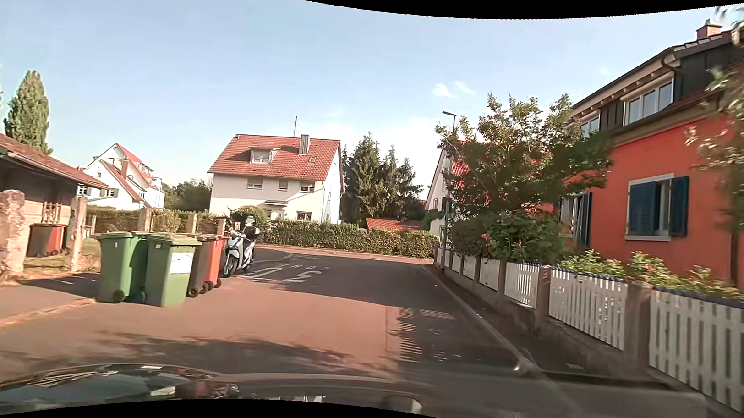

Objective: Follow the waypoints while adhering to traffic rules and regulations

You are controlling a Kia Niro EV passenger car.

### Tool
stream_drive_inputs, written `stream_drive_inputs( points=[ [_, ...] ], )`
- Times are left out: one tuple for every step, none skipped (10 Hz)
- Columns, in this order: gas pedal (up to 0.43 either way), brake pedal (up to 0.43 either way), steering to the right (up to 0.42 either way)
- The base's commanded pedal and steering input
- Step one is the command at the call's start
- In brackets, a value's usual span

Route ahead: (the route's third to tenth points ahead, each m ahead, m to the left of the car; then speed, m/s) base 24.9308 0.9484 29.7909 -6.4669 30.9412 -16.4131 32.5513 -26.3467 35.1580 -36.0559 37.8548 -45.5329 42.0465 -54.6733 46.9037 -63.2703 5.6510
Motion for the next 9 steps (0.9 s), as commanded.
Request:
stream_drive_inputs(
  points=[
    [0.0, 0.11, 0.004],
    [0.0, 0.122, 0.005],
    [0.0, 0.122, 0.006],
    [0.0, 0.116, 0.006],
    [0.0, 0.122, 0.006],
    [0.0, 0.122, 0.006],
    [0.0, 0.128, 0.006],
    [0.0, 0.134, 0.005],
    [0.0, 0.128, 0.005]
  ],
)
